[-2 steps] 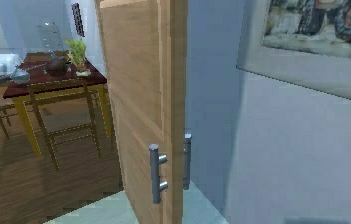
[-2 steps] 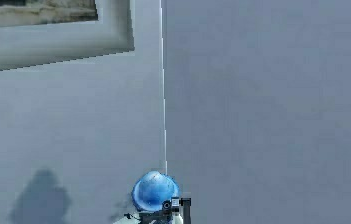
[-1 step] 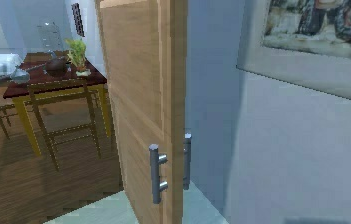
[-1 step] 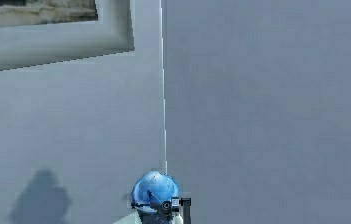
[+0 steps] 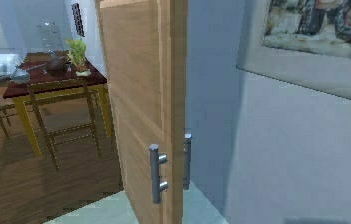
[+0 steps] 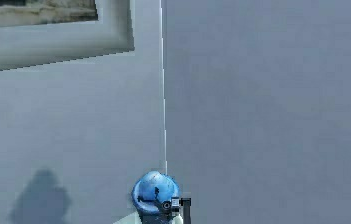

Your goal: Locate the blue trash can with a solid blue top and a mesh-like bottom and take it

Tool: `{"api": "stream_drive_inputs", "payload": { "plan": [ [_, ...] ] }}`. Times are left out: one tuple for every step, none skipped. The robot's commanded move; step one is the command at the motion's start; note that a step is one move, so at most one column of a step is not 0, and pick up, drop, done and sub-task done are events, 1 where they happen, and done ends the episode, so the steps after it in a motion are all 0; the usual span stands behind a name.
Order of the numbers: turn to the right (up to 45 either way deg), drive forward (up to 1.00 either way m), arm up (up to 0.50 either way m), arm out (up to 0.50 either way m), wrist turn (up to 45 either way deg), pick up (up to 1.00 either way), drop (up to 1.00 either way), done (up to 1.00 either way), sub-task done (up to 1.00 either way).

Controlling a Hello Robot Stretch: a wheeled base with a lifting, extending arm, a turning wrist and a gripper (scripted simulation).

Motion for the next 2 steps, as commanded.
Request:
{"api": "stream_drive_inputs", "payload": {
  "plan": [
    [0.0, 0.0, 0.0, 0.0, 0.0, 1.0, 0.0, 0.0, 0.0],
    [0.0, 0.0, 0.1, 0.0, 0.0, 0.0, 0.0, 0.0, 0.0]
  ]
}}
